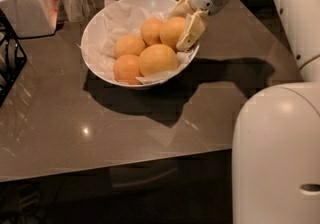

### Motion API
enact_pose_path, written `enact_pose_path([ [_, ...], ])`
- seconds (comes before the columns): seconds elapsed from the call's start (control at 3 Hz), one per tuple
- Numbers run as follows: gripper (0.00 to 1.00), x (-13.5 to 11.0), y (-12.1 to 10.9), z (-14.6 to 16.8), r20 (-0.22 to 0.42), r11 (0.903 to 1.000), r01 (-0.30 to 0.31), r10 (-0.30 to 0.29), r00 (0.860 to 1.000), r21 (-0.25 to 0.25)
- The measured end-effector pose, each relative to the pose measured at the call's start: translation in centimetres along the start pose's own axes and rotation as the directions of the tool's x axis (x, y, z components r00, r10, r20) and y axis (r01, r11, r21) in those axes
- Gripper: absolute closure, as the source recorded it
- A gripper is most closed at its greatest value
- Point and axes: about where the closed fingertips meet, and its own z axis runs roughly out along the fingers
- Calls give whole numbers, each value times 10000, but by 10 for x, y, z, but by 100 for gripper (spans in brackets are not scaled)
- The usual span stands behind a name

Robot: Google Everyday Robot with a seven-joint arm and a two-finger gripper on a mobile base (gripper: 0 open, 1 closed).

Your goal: Pick orange from white bowl

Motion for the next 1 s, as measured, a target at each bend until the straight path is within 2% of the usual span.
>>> enact_pose_path([
  [0.33,33,7,-1,6,121,9995,-270,272,9996,-137],
  [0.67,52,6,1,5,122,9995,-271,272,9996,-131],
  [1.0,75,1,4,-1,60,9998,-170,170,9998,49],
])
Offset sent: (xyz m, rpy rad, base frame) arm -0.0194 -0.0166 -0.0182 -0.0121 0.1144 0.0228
